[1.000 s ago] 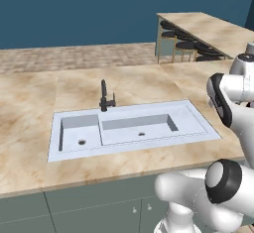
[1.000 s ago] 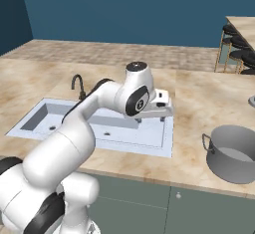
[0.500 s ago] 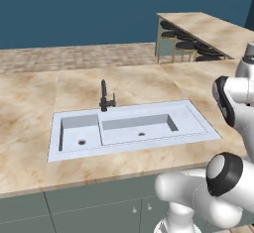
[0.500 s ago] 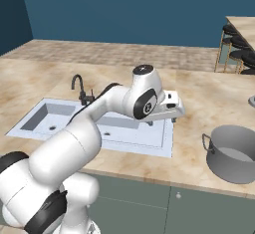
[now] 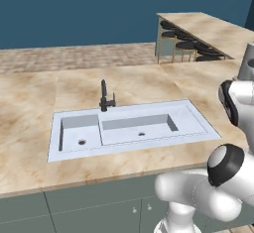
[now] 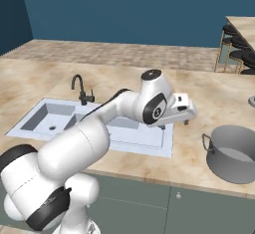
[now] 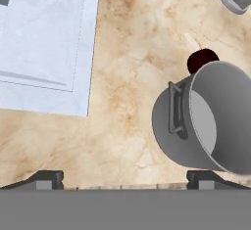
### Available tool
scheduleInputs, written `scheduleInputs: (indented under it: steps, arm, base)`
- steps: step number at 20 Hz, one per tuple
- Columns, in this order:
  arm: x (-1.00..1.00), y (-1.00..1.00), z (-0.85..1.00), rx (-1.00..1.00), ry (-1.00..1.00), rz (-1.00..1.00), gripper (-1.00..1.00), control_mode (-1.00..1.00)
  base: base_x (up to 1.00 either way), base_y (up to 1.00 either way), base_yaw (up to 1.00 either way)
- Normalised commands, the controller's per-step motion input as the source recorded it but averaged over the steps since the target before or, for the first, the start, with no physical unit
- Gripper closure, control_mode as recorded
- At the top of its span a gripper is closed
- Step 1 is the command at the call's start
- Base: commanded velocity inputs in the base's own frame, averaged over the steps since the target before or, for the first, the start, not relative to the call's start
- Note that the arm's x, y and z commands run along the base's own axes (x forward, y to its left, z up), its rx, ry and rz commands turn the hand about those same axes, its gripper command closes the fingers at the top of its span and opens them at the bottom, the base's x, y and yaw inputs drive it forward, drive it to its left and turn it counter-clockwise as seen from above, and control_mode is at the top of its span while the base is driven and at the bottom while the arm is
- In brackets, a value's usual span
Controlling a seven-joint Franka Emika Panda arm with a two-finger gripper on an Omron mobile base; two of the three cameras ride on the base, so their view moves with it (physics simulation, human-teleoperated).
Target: Place the pot in the left basin and the mug in the right basin of the sink.
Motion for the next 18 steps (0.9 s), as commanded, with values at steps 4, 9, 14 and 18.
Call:
scheduleInputs:
  steps: [4, 9, 14, 18]
  arm:
    - [0.00, -0.35, -0.16, -0.06, 0.00, 0.00, -1.00, -1.00]
    - [0.00, -0.34, -0.26, -0.02, 0.00, 0.00, -1.00, -1.00]
    - [0.00, -0.30, -0.31, 0.00, 0.00, 0.00, -1.00, -1.00]
    - [0.00, -0.28, -0.15, 0.00, 0.00, 0.00, -1.00, -1.00]
  base:
    - [0.00, 0.00, 0.00]
    - [0.00, 0.00, 0.00]
    - [0.00, 0.00, 0.00]
    - [0.00, 0.00, 0.00]
